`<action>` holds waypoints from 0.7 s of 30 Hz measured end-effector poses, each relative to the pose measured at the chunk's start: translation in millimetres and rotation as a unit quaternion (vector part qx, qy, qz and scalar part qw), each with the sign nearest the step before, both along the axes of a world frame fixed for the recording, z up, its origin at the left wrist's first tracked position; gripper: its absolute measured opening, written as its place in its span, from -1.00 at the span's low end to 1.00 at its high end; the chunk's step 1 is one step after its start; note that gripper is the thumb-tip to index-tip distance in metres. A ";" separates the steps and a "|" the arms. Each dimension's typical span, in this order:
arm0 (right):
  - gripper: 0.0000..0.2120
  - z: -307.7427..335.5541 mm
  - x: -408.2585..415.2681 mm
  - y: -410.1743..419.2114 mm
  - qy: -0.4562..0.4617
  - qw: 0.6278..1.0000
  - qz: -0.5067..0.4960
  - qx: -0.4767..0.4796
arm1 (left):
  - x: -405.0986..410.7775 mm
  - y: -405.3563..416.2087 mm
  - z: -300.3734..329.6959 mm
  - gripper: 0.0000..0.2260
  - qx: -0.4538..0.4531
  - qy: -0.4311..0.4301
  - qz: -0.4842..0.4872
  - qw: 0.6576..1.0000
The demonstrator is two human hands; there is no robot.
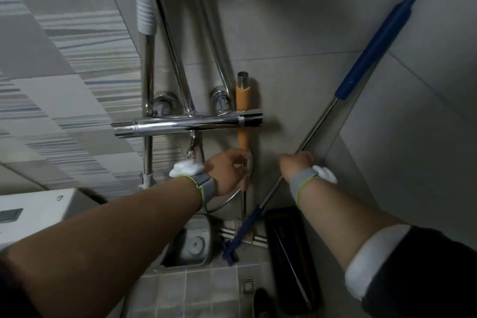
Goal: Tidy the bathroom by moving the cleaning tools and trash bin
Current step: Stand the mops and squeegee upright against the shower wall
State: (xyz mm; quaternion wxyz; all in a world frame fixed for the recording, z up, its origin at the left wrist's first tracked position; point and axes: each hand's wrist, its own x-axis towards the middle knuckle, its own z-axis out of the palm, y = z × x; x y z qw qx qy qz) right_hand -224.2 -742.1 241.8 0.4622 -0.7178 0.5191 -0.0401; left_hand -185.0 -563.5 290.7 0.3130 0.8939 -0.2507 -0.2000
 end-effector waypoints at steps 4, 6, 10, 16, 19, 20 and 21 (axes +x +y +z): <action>-0.48 -13.2 -5.2 -43.3 0.030 0.999 -0.016 -0.005 | -5.9 -27.1 -8.9 -0.70 0.016 0.008 0.011 1.000; -0.47 -8.2 -10.1 -58.5 0.072 0.997 0.033 -0.017 | -8.2 -30.5 -15.9 -0.70 0.037 0.002 -0.001 0.999; -0.19 -9.6 -1.1 -73.1 0.030 0.998 0.051 -0.026 | -15.5 -32.8 -15.8 -0.69 0.050 -0.003 0.004 0.999; -0.25 -35.1 24.0 -89.2 0.050 0.998 0.031 -0.021 | -20.6 -24.1 -16.7 -0.71 0.061 -0.014 0.037 0.997; -0.14 -52.4 39.6 -105.1 0.023 1.000 0.005 0.012 | -24.7 -18.0 -13.5 -0.70 0.062 -0.010 0.039 0.997; -0.12 -62.1 49.0 -112.0 0.014 1.000 -0.004 0.013 | -24.9 -14.1 -13.5 -0.69 0.068 -0.005 0.038 0.997; -0.15 -50.0 48.8 -105.8 0.024 1.000 0.003 0.013 | -25.9 -10.7 -13.0 -0.68 0.075 -0.001 0.039 0.996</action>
